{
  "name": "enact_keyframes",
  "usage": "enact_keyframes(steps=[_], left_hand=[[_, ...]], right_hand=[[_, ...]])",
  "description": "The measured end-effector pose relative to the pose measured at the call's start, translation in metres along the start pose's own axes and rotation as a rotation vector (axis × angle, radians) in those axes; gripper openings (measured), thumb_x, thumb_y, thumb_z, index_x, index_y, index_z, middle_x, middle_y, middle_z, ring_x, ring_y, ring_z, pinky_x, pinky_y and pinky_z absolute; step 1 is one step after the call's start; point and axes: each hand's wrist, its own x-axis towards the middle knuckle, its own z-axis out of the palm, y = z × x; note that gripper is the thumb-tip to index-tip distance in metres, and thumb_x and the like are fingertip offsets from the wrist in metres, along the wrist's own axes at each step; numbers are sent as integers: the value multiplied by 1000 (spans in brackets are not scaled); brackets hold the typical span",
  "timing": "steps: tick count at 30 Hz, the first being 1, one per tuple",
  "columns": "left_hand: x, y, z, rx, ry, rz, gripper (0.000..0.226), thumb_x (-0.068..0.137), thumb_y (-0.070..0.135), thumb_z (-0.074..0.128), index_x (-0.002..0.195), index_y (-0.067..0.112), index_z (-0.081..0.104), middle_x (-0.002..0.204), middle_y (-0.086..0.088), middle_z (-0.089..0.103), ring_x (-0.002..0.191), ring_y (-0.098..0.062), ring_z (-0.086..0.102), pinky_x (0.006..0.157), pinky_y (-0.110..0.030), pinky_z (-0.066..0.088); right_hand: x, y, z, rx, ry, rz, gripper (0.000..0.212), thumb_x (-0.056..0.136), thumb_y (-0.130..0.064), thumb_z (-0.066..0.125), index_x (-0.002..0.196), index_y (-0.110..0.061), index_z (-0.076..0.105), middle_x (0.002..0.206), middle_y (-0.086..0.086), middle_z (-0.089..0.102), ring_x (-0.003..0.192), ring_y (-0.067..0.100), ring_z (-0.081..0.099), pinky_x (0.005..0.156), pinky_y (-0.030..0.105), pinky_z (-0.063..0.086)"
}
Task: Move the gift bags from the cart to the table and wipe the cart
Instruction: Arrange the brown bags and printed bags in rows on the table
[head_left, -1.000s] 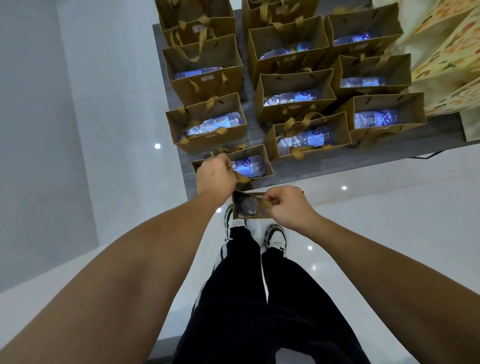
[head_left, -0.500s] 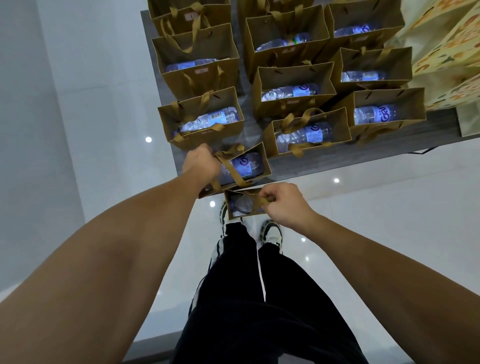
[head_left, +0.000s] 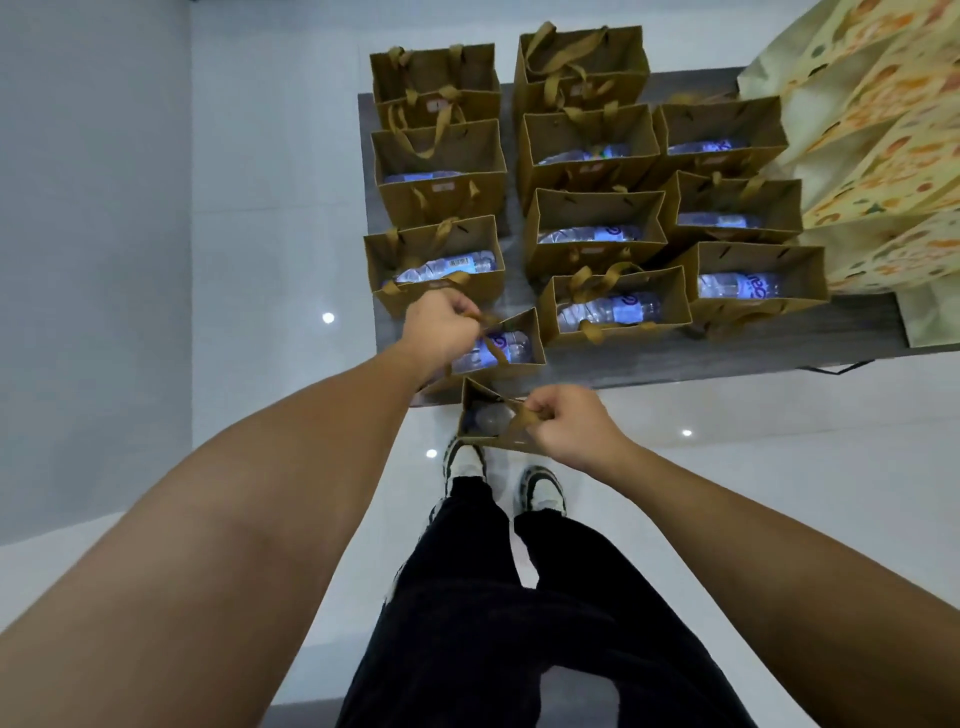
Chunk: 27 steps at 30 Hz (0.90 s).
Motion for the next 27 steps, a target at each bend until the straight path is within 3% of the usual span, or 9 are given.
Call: enact_keyframes(steps=[3,7,11,14,18,20,23,27], left_hand=[[-30,-1,-6,162,-7,39,27,77,2,72,95,22,70,99,-1,68,85,-15,63,68,-29,58],[-73,-1,-21,448,132,97,19,82,13,69,101,12,72,96,-8,70,87,-26,63,70,-31,47],[-107,-16,-48,412,329,-20,8,91,16,62,91,11,68,86,-9,66,75,-26,62,67,-34,51],[-127,-39,-66,393,399,-120,10,85,12,62,90,11,70,89,-11,67,81,-31,64,73,-36,57],[-148,-74,-82,379,365,-207,9,79,9,62,83,9,70,81,-11,67,77,-30,66,64,-33,55],[-154,-92,-86,366,338,-228,10,80,10,61,84,10,70,81,-11,67,76,-30,65,63,-32,55],[-156,-113,-92,349,290,-234,12,78,10,64,86,12,72,84,-9,68,81,-29,65,64,-32,53],[-152,-133,-93,299,212,-242,16,77,8,63,83,13,76,83,-7,71,77,-25,64,63,-29,50]], right_hand=[[-13,-3,-8,-32,-4,-50,9,81,-5,64,79,-10,71,77,9,68,76,21,58,63,28,43],[-32,-8,-16,-4,23,-128,13,82,-2,58,77,-6,69,70,8,62,73,24,57,64,30,44],[-38,-18,-25,-63,41,-220,16,84,1,55,79,-2,70,73,13,63,75,28,58,66,41,48],[-37,-31,-25,-75,66,-264,18,89,-1,56,84,-6,72,76,8,66,77,24,61,68,39,52],[-27,-54,-16,-81,99,-290,19,90,-4,60,87,-15,74,82,3,68,80,21,65,68,38,58],[-19,-66,-11,-115,100,-308,20,90,-3,60,90,-17,75,84,0,68,83,21,65,74,40,61],[-4,-84,-3,-192,70,-317,26,91,-1,58,99,-20,74,90,-2,67,87,17,64,74,34,60],[18,-105,9,-288,84,-284,27,90,1,57,98,-20,72,93,0,66,90,19,63,81,38,61]])
